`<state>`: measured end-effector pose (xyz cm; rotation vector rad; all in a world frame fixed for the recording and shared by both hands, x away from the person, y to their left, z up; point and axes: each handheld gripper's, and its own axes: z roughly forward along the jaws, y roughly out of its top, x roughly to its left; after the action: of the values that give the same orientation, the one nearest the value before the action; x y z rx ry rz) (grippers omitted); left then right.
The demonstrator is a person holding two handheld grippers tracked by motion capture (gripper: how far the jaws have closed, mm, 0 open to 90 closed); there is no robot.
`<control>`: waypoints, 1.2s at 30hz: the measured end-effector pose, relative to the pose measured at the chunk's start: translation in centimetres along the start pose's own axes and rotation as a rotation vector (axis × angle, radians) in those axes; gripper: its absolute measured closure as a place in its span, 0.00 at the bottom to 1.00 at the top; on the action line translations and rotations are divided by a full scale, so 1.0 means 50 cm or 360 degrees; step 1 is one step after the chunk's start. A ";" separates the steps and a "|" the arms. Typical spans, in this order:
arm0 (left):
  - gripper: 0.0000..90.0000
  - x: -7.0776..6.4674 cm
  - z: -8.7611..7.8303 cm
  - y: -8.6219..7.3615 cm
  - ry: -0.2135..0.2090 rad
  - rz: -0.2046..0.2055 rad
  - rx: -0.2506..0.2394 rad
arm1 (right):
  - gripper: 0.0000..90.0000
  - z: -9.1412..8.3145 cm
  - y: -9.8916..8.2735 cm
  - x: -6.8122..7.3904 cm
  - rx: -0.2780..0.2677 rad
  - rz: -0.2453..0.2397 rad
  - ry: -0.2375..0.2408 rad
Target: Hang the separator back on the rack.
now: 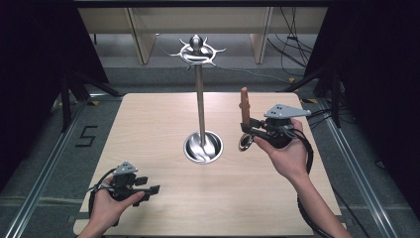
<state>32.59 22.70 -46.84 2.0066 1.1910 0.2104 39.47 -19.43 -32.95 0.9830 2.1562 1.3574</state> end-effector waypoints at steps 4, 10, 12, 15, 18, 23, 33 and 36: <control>0.41 0.001 -0.001 0.000 -0.0005 -0.0006 -0.0011 | 0.77 0.000 0.007 0.002 -0.0021 -0.0016 -0.0004; 0.41 0.000 -0.001 0.001 -0.0015 -0.0004 -0.0012 | 0.77 -0.001 0.019 0.005 -0.0043 -0.0028 0.0004; 0.41 0.001 0.000 0.000 -0.0003 -0.0002 -0.0008 | 0.77 -0.001 0.022 0.003 -0.0034 -0.0048 0.0010; 0.41 0.002 -0.001 0.001 -0.0005 0.0000 -0.0006 | 0.77 0.000 0.027 0.002 -0.0039 -0.0050 0.0004; 0.41 0.002 -0.002 0.001 0.0000 0.0010 -0.0008 | 0.77 0.003 0.031 0.005 -0.0056 -0.0034 -0.0002; 0.41 0.001 -0.003 0.001 -0.0008 0.0015 -0.0017 | 0.77 0.002 0.041 0.009 -0.0049 -0.0039 0.0016; 0.41 0.001 -0.003 0.001 -0.0012 0.0012 -0.0020 | 0.77 0.007 0.054 0.015 -0.0057 -0.0059 0.0025; 0.41 0.002 -0.003 0.001 -0.0008 0.0011 -0.0019 | 0.77 0.009 0.056 0.017 -0.0060 -0.0048 0.0029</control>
<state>32.61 22.84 -46.73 2.0004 1.1770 0.2149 40.18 -17.72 -30.61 0.9240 2.1421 1.3929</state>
